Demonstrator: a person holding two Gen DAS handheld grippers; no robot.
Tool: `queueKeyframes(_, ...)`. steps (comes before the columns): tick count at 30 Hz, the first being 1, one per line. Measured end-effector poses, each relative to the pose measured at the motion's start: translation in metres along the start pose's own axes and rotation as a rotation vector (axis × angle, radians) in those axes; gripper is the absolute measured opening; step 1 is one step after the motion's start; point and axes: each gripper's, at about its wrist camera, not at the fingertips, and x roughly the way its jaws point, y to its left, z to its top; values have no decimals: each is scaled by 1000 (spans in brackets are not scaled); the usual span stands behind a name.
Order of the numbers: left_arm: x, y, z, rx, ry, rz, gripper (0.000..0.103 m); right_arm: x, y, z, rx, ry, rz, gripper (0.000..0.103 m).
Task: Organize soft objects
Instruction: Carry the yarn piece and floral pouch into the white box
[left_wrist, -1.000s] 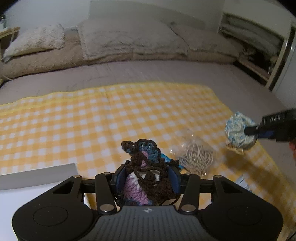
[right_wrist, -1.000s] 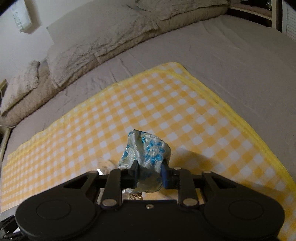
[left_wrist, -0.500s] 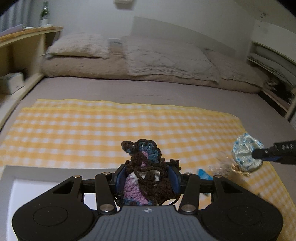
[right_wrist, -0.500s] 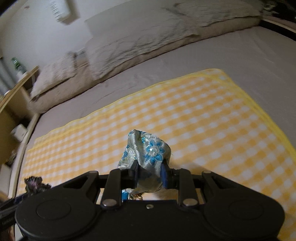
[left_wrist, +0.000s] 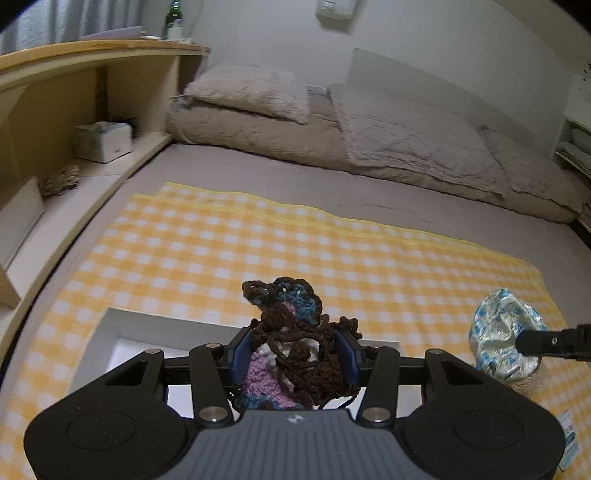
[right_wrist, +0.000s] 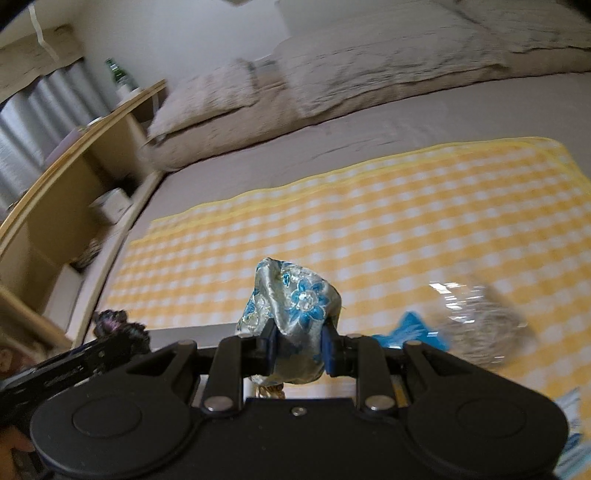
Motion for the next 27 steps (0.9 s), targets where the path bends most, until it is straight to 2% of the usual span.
queueKeyframes(9,0,21,-7,-16,14,17,50,50,48,-17,-15,108,117,25)
queueKeyframes(15,17,28,-10,7,45,18,50,85,70,-27,-38,179,131,25)
queueKeyframes(22,42,26,-8,35,86,12,50,107,80,-27,-123,201,144,26)
queueKeyframes(25,53,22,-9,47,115,16,50,111,83,-27,-200,186,97,37)
queueKeyframes(26,57,22,-9,50,125,13,50,111,82,-27,-210,183,86,50)
queueKeyframes(27,60,20,-10,52,133,9,50,110,82,-26,-215,180,81,53)
